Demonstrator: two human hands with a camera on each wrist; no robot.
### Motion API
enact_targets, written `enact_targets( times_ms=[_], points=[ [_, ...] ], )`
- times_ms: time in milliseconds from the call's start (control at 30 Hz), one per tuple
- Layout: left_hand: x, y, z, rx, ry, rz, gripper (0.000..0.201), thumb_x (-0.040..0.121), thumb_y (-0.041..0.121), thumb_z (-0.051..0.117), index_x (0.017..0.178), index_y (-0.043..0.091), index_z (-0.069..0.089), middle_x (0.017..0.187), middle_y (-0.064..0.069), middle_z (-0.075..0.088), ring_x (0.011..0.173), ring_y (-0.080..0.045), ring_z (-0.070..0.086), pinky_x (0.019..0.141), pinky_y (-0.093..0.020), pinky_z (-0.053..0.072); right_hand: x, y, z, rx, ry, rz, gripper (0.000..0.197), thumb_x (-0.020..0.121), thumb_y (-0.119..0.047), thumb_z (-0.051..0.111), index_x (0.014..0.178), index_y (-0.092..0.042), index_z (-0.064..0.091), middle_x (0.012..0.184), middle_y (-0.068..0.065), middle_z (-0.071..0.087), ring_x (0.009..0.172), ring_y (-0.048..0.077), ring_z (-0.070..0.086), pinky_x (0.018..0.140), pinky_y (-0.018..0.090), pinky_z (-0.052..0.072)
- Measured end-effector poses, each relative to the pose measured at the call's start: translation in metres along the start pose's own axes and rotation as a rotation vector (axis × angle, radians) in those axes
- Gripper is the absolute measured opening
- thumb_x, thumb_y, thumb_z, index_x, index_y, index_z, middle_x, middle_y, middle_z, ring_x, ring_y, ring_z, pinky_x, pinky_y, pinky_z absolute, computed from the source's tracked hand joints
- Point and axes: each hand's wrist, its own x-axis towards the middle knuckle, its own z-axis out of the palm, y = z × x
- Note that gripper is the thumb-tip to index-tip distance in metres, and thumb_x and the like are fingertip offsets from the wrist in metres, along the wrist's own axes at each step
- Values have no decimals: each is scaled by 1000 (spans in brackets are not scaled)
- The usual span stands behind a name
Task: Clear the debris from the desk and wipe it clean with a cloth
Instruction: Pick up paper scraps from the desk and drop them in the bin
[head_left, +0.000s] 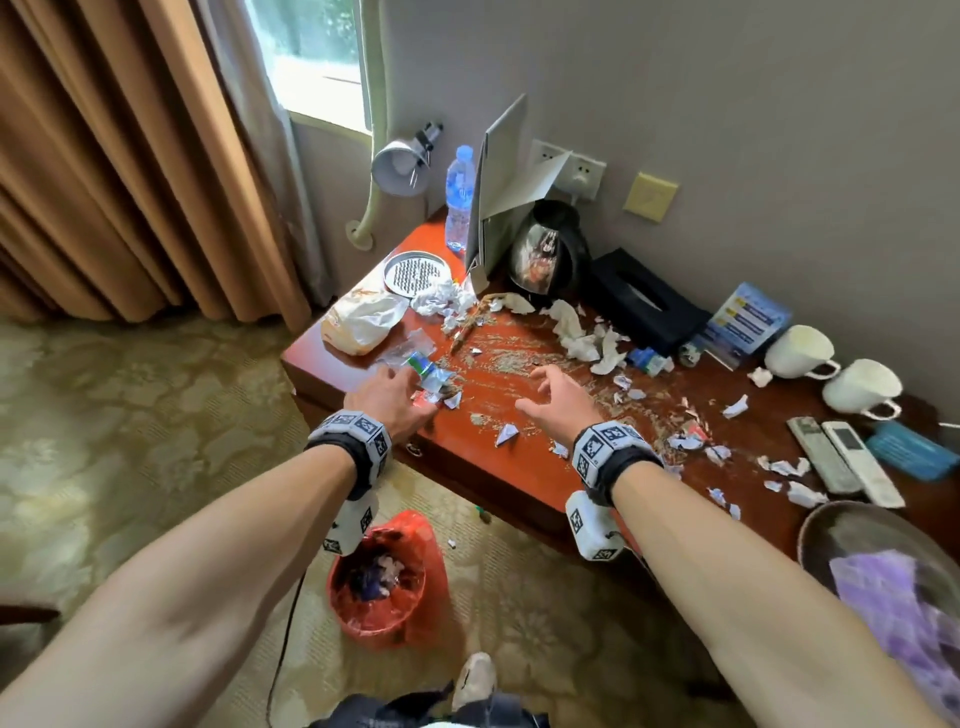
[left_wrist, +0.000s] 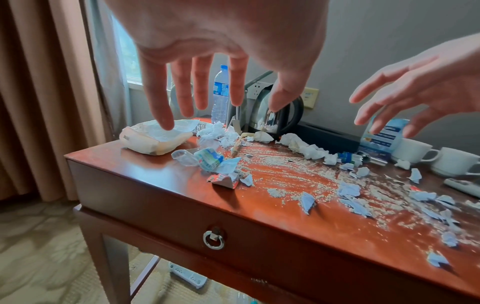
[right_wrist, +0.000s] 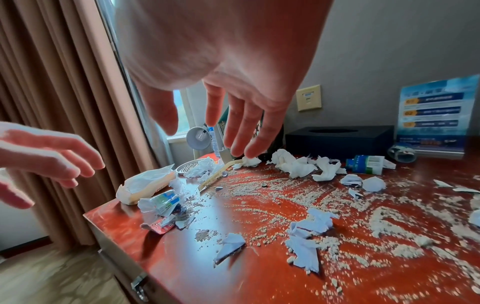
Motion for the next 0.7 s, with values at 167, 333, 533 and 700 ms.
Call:
enact_targets(
  times_ms=[167,333,533,700],
  points=[
    [17,11,0,-4,16,-62,66,84,63,55,139,29,41,138,-5,45,121,-24,49,94,-46,48,25,11,-6,-67,-56,-29,49,89,-40,62,132,-23,45,131,5,51,117,22,51,100,43,45],
    [40,18,2,-2,-30,-106,68,84,59,59,141,27,39,142,-6,41,126,-24,43,96,-46,45,50,21,-6,-107,-90,-21,53,89,-40,61,136,-24,42,136,8,47,123,23,46,104,44,42],
    [75,20,16,25,-53,-96,75,81,61,61,143,27,36,150,-7,33,134,-24,36,100,-48,44,91,17,2,-110,-150,-22,58,90,-40,61,140,-23,38,142,10,42,128,27,44,107,46,39],
    [107,8,34,61,-241,-64,87,74,64,69,146,43,26,161,-5,3,147,-30,6,111,-58,30,134,6,16,-164,-199,-39,56,90,-41,61,138,-23,40,141,9,44,127,26,45,107,44,39]
  ],
)
